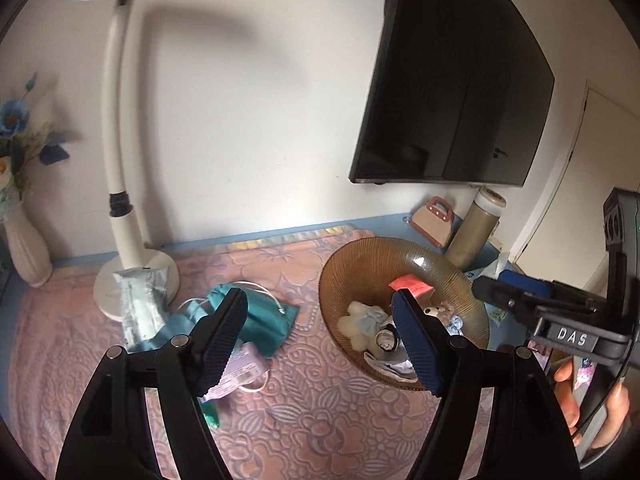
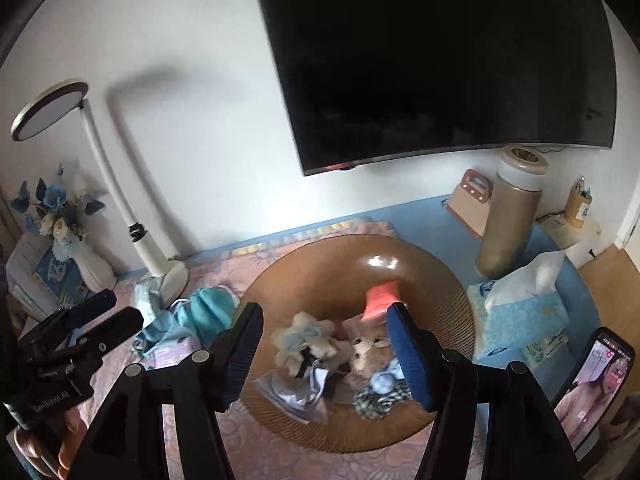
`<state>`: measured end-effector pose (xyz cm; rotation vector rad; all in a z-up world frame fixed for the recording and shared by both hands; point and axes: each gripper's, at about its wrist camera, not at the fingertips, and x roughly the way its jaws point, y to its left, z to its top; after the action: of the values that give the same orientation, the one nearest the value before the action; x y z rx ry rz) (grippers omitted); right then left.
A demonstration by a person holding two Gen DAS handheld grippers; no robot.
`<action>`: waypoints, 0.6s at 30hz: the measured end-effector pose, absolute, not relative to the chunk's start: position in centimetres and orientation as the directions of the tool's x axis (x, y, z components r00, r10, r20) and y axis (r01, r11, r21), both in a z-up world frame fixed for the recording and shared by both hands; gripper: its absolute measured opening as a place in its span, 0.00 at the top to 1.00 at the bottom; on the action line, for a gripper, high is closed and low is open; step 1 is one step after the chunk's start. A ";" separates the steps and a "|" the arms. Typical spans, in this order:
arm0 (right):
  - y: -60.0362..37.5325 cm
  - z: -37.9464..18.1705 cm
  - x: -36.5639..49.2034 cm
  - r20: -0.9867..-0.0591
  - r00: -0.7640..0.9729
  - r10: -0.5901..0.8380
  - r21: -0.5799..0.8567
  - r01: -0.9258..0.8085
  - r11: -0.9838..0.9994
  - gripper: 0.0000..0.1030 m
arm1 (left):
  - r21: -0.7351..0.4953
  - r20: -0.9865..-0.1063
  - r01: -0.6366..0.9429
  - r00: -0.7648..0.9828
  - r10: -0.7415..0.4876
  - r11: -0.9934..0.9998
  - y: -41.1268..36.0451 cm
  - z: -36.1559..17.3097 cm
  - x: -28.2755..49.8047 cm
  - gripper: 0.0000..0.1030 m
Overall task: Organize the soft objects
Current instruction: 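Drop the scrunchie and red pouch into the amber bowl, opening both grippers, then grasp the green pouch with the left gripper while the right grasps the lilac packet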
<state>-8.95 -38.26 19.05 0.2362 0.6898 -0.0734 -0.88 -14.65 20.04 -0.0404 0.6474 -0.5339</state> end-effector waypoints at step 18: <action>-21.3 6.7 -9.2 -0.720 0.680 0.140 0.083 -0.116 0.990 0.26 | -0.190 -0.694 0.054 0.699 -0.173 0.980 3.8 6.2 -5.3 0.02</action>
<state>-9.18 -21.29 6.73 0.0318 0.8102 0.1435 -5.35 3.77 6.22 -0.1594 0.7876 -0.1268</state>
